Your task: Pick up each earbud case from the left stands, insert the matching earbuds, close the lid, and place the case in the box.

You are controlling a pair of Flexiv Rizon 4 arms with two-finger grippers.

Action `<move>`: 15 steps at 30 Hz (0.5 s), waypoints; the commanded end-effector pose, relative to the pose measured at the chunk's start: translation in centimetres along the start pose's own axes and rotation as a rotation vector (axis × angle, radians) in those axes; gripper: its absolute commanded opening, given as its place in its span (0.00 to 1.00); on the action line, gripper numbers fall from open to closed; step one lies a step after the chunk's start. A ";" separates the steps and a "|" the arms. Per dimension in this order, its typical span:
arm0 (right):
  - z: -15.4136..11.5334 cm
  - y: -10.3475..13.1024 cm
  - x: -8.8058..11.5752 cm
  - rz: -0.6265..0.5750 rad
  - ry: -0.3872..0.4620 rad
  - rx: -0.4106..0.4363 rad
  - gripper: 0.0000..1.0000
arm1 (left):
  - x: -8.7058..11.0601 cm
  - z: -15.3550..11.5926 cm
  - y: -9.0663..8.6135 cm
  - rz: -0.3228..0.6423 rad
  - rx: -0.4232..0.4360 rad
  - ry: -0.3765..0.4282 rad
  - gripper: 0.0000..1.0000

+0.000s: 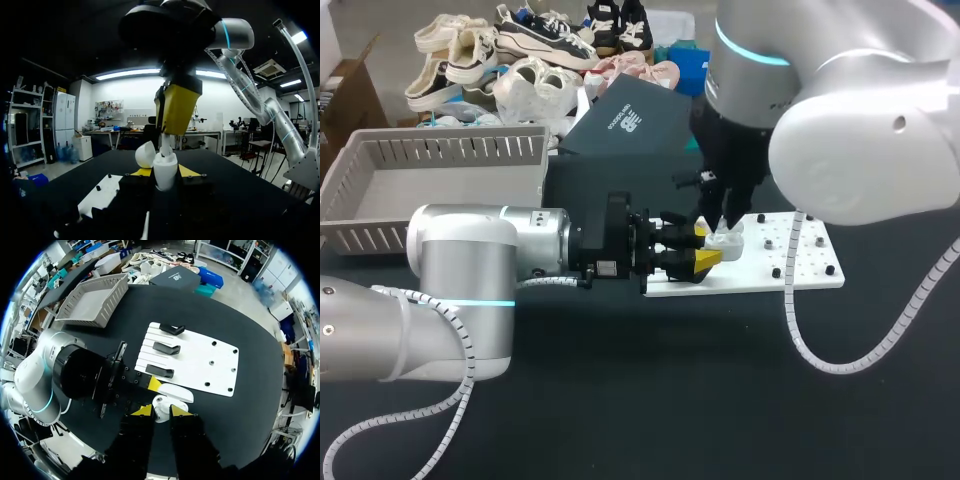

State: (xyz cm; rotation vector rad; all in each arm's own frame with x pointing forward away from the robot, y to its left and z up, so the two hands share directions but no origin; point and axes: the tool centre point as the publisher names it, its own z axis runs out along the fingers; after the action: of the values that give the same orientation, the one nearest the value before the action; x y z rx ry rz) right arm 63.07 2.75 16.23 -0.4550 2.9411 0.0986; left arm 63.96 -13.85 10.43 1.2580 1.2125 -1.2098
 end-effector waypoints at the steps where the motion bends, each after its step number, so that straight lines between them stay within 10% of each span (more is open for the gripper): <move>1: 0.1 0.2 -0.1 -0.003 0.003 0.004 0.00 | 0.0 0.0 -0.1 0.002 -0.005 -0.001 0.00; 15: 0.8 0.2 -0.2 0.003 0.004 0.003 0.00 | 0.0 0.0 -0.1 0.002 -0.005 -0.001 0.00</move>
State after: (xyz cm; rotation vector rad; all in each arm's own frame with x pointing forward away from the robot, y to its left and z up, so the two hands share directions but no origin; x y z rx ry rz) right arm 63.16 2.94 15.68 -0.4522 2.9467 0.0935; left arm 63.96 -13.85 10.43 1.2580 1.2125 -1.2098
